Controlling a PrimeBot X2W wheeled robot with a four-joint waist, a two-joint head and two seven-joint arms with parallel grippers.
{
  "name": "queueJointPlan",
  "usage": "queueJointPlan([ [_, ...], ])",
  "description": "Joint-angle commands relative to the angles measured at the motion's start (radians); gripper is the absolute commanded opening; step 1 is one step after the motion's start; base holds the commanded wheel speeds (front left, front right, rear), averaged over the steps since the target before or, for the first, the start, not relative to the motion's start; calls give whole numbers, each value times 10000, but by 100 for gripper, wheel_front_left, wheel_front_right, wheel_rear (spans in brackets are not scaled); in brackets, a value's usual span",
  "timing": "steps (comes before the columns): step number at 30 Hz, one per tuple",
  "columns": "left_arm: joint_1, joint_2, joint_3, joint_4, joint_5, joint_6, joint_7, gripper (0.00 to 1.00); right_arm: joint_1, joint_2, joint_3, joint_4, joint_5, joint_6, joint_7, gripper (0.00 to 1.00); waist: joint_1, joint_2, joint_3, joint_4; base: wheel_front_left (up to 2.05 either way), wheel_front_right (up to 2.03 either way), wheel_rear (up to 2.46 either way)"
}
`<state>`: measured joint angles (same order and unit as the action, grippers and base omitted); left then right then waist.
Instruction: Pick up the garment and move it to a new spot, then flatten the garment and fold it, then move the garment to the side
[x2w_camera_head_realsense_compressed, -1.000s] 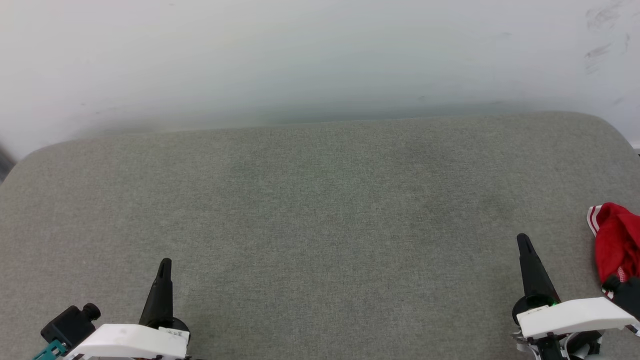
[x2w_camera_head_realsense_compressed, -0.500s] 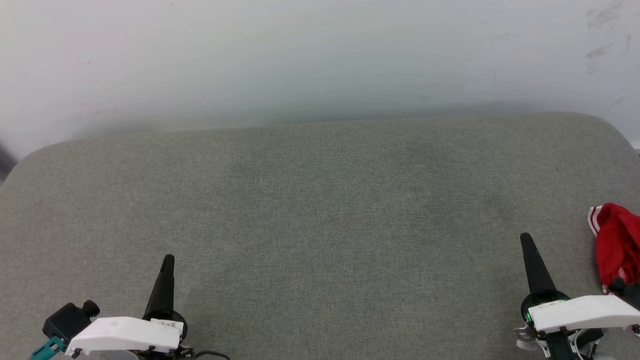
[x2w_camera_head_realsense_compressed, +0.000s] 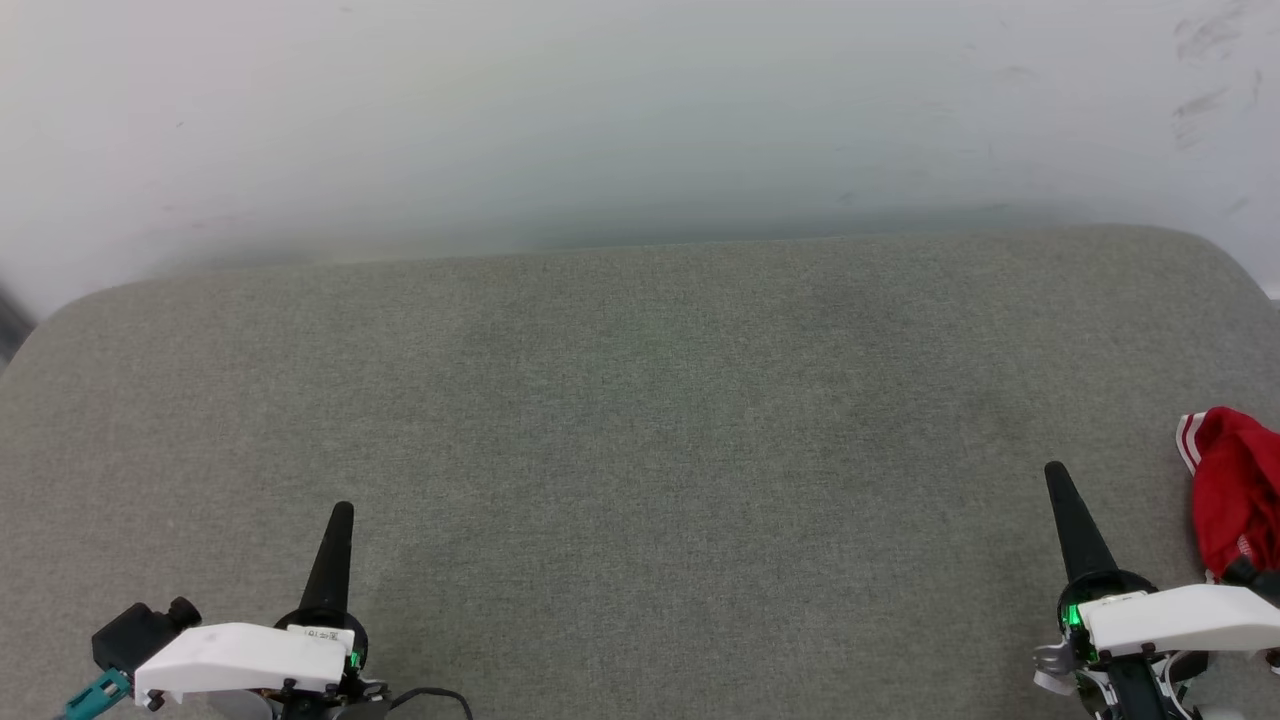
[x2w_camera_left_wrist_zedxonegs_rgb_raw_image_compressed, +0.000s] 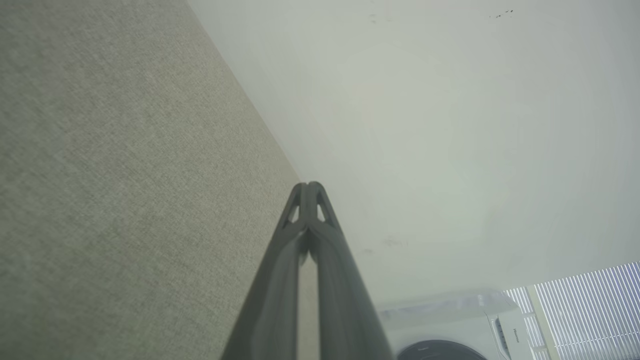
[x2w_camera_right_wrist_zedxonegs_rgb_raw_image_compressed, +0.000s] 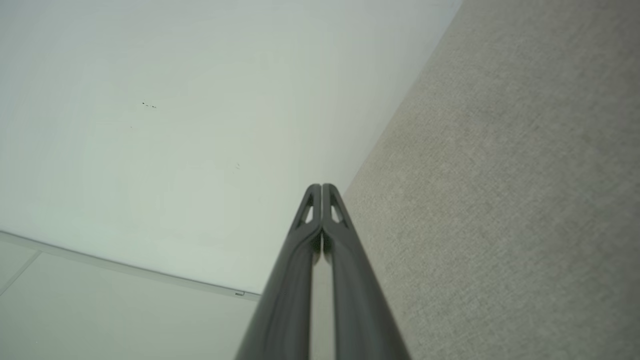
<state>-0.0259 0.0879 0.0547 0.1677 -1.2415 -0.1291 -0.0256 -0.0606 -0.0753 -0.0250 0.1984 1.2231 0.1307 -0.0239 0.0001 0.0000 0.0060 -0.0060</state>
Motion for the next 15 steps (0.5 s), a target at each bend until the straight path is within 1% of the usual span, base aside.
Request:
queueJointPlan([
  [1, -221, 16, 59, 16, -279, -16, 82, 0, -244, -69, -62, -16, 315, 2, 83, 0, 0, 0, -1, 2, 0, 0, 0],
  [15, -418, -44, 127, 232, -1362, -18, 409, 0, -311, -53, -204, 123, 1455, 1, 392, 0, 0, 0, -8, 17, 0, 0, 0],
])
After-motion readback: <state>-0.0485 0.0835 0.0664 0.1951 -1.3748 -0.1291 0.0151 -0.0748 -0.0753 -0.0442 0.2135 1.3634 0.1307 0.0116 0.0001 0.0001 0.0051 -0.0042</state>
